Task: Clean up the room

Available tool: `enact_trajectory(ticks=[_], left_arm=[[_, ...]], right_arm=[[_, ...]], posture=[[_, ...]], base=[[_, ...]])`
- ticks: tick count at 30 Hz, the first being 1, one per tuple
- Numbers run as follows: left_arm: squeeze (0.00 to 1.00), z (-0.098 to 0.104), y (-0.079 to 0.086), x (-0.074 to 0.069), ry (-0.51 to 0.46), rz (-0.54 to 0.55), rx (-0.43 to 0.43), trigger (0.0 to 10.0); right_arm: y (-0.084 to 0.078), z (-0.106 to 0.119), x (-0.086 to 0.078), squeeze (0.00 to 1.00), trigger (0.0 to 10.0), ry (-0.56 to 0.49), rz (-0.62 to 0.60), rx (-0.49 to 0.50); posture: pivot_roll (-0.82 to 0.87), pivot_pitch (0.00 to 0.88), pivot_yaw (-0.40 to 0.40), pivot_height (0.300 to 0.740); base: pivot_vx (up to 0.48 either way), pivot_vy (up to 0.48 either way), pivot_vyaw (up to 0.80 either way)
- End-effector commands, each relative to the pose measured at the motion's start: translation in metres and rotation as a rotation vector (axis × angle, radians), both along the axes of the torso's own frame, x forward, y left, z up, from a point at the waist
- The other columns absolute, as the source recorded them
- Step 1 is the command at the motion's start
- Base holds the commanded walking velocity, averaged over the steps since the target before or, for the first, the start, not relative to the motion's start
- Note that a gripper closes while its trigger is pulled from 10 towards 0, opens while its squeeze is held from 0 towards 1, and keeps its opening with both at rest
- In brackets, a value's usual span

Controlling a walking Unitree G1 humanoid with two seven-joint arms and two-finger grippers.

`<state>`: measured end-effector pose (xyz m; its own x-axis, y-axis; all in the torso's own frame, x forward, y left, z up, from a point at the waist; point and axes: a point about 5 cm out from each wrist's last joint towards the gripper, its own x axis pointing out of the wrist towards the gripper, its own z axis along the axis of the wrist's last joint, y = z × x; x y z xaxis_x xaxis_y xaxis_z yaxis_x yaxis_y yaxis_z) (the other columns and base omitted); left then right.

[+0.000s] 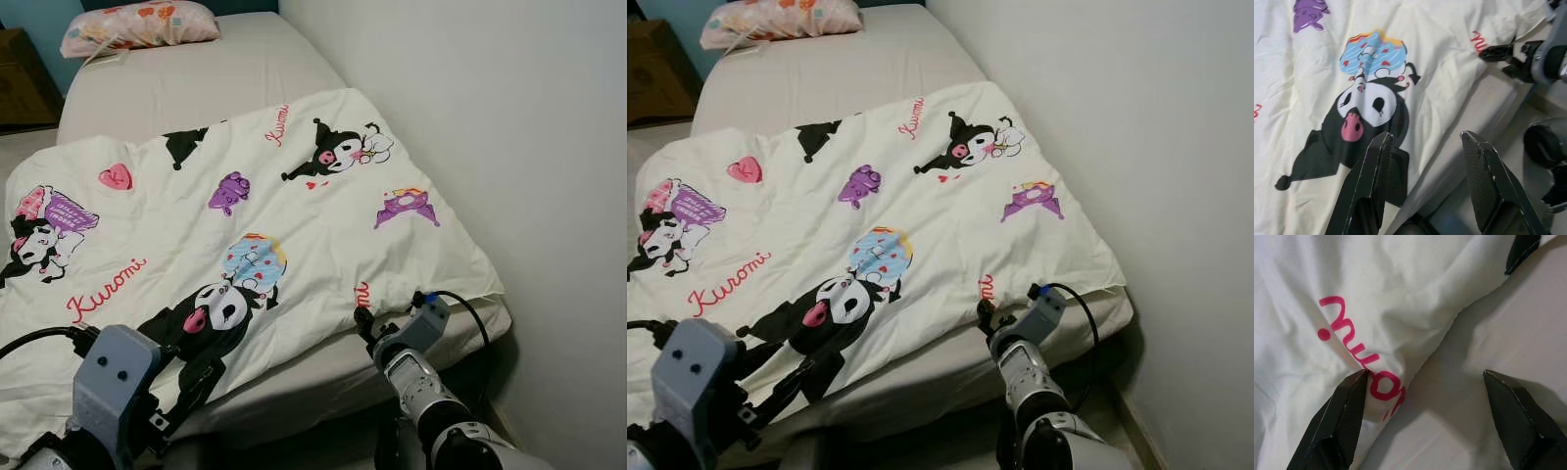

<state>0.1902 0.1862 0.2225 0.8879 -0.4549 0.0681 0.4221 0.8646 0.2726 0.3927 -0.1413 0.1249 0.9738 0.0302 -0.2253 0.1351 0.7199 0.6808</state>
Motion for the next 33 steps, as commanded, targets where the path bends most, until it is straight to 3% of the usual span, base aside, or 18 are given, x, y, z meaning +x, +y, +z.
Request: enact_trajectory(ticks=[1, 2, 4, 7, 8, 9, 16, 17, 30, 31, 32, 33], left_arm=[[0.0, 0.0, -0.001, -0.005, 0.018, -0.017, 0.019, 10.0], [0.0, 0.004, -0.003, -0.009, 0.012, -0.028, 0.021, 10.0], [0.0, 0.004, -0.003, -0.009, 0.012, -0.028, 0.021, 10.0], [0.0, 0.009, -0.001, -0.018, 0.011, -0.029, 0.039, 10.0], [0.0, 0.009, -0.001, -0.018, 0.011, -0.029, 0.039, 10.0], [0.0, 0.011, 0.001, -0.022, 0.012, -0.026, 0.051, 10.0], [0.0, 0.013, 0.002, -0.026, 0.013, -0.017, 0.065, 10.0], [0.0, 0.015, 0.002, -0.03, 0.008, -0.006, 0.072, 10.0], [0.0, 0.018, 0.007, -0.036, 0.015, 0.028, 0.084, 10.0], [0.0, 0.018, 0.008, -0.037, 0.018, 0.029, 0.086, 10.0], [0.0, 0.018, 0.008, -0.037, 0.018, 0.029, 0.086, 10.0], [0.0, 0.018, 0.008, -0.037, 0.02, 0.03, 0.087, 10.0]], right_arm=[[0.003, -0.03, -0.014, 0.0, 10.0, 0.135, -0.006, 0.038], [0.012, -0.025, -0.011, 0.0, 10.0, 0.121, 0.001, 0.099], [0.012, -0.025, -0.011, 0.0, 10.0, 0.121, 0.001, 0.099], [0.031, -0.015, -0.007, 0.0, 10.0, 0.088, 0.057, 0.131], [0.031, -0.015, -0.007, 0.0, 10.0, 0.088, 0.057, 0.131], [0.043, -0.009, -0.005, 0.0, 10.0, 0.067, 0.084, 0.159], [0.057, -0.002, -0.004, 0.0, 10.0, 0.045, 0.112, 0.201], [0.067, 0.001, -0.004, 0.0, 10.0, 0.039, 0.133, 0.22], [0.075, 0.012, -0.001, 0.0, 10.0, -0.02, 0.125, 0.304], [0.071, 0.014, 0.0, 0.0, 3.5, -0.033, 0.108, 0.309], [0.071, 0.014, 0.0, 0.0, 3.5, -0.033, 0.108, 0.309], [0.068, 0.016, 0.001, 0.0, 0.0, -0.044, 0.094, 0.32]], posture=[[0.14, 0.524, 0.027, 0.571], [0.16, 0.523, 0.027, 0.571], [0.16, 0.523, 0.027, 0.571], [0.19, 0.52, 0.031, 0.571], [0.19, 0.52, 0.031, 0.571], [0.2, 0.518, 0.024, 0.571], [0.24, 0.502, 0.001, 0.571], [0.25, 0.494, -0.004, 0.571], [0.25, 0.493, -0.019, 0.571], [0.25, 0.492, -0.017, 0.571], [0.25, 0.492, -0.017, 0.571], [0.25, 0.492, -0.015, 0.571]], base=[[0.0, 0.0, 0.0], [0.0, 0.0, 0.0], [0.0, 0.0, 0.0], [0.0, 0.0, 0.0], [0.0, 0.0, 0.0], [0.0, 0.0, 0.0], [0.0, 0.0, 0.0], [0.0, 0.0, 0.0], [0.0, 0.0, 0.0], [0.0, 0.0, 0.0], [0.0, 0.0, 0.0], [0.0, 0.0, 0.0]])
